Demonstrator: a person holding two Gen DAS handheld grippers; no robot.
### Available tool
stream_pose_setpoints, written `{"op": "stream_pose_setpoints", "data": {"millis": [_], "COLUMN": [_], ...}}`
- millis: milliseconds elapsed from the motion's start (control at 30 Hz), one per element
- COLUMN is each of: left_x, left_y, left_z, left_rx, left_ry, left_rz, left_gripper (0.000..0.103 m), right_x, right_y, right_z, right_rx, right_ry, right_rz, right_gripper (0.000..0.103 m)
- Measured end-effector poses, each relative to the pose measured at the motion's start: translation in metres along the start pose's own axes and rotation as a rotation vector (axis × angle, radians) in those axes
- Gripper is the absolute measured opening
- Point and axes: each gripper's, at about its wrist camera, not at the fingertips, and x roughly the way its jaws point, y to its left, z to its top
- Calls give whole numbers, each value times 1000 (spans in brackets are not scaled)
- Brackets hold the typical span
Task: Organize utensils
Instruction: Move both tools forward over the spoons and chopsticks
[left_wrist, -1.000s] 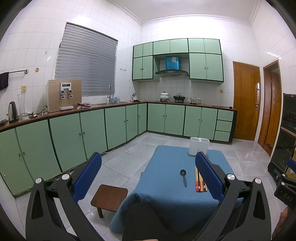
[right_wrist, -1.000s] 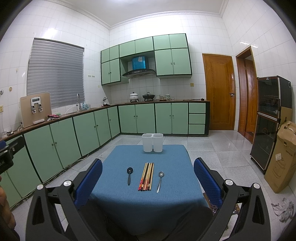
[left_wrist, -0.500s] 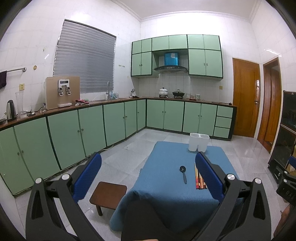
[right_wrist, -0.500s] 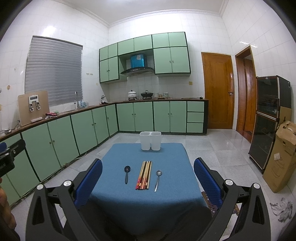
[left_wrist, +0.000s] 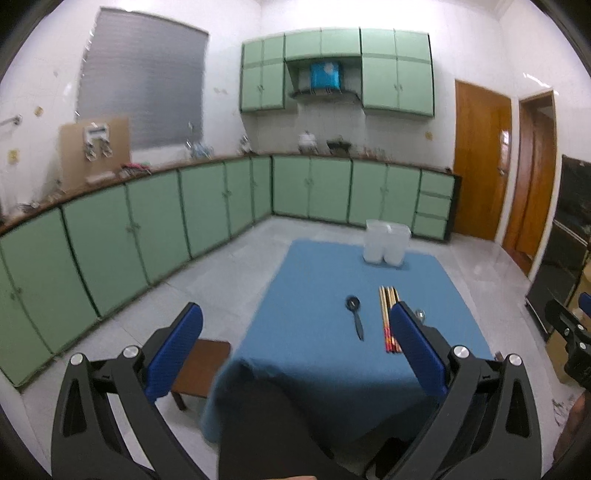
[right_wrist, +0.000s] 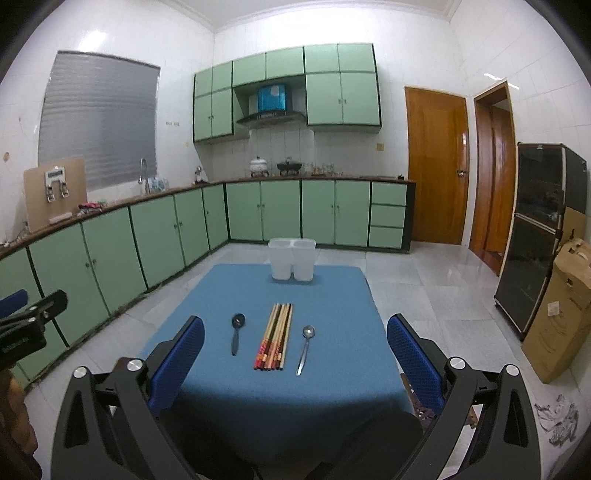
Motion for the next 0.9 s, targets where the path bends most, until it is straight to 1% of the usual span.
{"op": "stream_pose_setpoints", "data": {"millis": [167, 267, 333, 400, 467, 567, 633, 667, 733, 833, 900], "left_x": [86, 147, 181, 210, 240, 287, 304, 317, 329, 342, 344], "left_y": [-7, -17, -27, -39, -50, -63, -69, -73, -75, -81, -83], "left_z": [-21, -40, -55, -67, -76, -89, -96, -99, -102, -106, -106], "left_rx": [14, 4, 8, 23, 60, 87, 101, 113, 108, 107, 116], "left_ry": [149, 251, 298, 314, 337, 394, 427, 449, 466, 485, 470], "left_rz": [-57, -114, -143, -146, -138, -127, -128, -119, -124, -121, -108], "left_gripper": [98, 98, 98, 98, 98, 98, 98, 98, 98, 98, 98], "right_x": [67, 113, 148, 173, 201, 235, 255, 259, 270, 278, 285], "right_y": [-6, -10, -14, -16, -18, -23, -28, -29, -29, -28, -29], "right_z": [-25, -48, -67, -83, -97, -110, -119, -119, -124, -127, -134], "right_rx": [-21, -8, 8, 7, 15, 17, 19, 20, 10, -1, 4], "right_ry": [122, 220, 286, 330, 379, 407, 434, 439, 446, 461, 483], "right_rz": [-20, -13, -1, -2, -4, -17, -17, -17, -23, -21, -15], "right_gripper": [97, 97, 97, 97, 97, 97, 97, 97, 97, 97, 97]}}
